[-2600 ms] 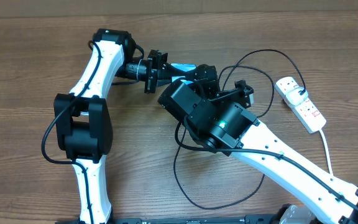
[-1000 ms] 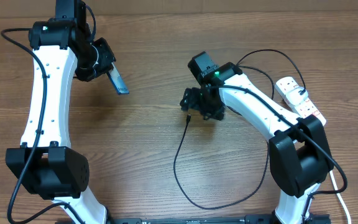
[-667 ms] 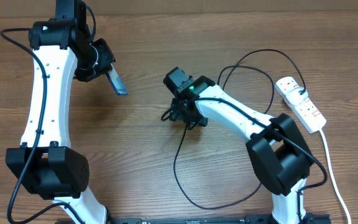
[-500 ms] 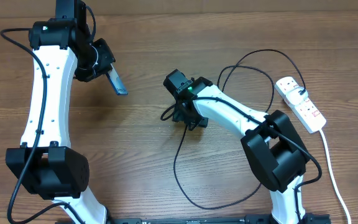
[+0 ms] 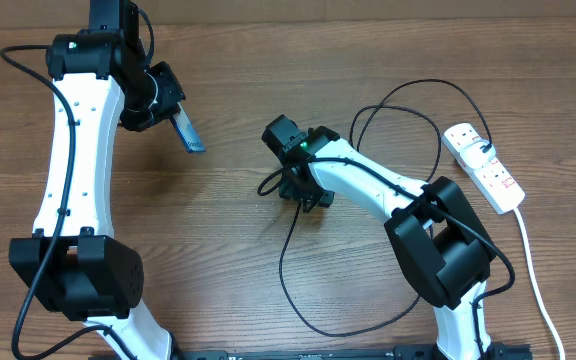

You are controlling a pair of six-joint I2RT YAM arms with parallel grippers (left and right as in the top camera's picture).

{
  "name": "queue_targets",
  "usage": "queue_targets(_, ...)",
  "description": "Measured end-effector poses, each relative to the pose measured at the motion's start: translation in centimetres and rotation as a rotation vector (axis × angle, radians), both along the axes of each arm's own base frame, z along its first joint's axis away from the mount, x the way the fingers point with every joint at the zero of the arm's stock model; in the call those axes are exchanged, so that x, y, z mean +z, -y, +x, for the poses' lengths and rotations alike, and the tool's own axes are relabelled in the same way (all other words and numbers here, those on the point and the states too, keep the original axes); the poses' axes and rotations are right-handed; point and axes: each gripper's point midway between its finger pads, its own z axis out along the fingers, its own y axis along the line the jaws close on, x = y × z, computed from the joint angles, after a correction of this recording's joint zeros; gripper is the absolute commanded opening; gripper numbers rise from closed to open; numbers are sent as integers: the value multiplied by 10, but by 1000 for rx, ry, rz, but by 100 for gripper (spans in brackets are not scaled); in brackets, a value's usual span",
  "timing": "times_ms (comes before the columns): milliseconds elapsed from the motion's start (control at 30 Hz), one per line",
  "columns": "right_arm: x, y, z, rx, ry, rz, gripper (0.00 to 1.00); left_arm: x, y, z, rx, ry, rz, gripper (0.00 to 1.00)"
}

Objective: Plug charger to phone and switch on socket
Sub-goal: 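Close the right gripper on the USB-C plug and lift it upright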

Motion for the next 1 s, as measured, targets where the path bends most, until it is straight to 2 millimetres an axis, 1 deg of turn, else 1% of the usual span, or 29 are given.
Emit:
queue_targets(300,-8,2,-5,0,-24,-10,43,0,0,0,0,0,0,4)
queue_targets(433,-8,2,-5,-2,-28,-9,31,0,0,0,0,1,0,4)
queue_targets(667,-9,1,-6,-1,-30,-1,28,0,0,0,0,1,0,4)
queue_targets(833,-9,0,-6,0,-31,2,28,0,0,0,0,1,0,4)
queue_targets(900,-9,0,-6,0,-33,4,25,0,0,0,0,0,0,4)
queue_targets(1000,-9,-1,-6,0,-37,9,25,0,0,0,0,1,0,4)
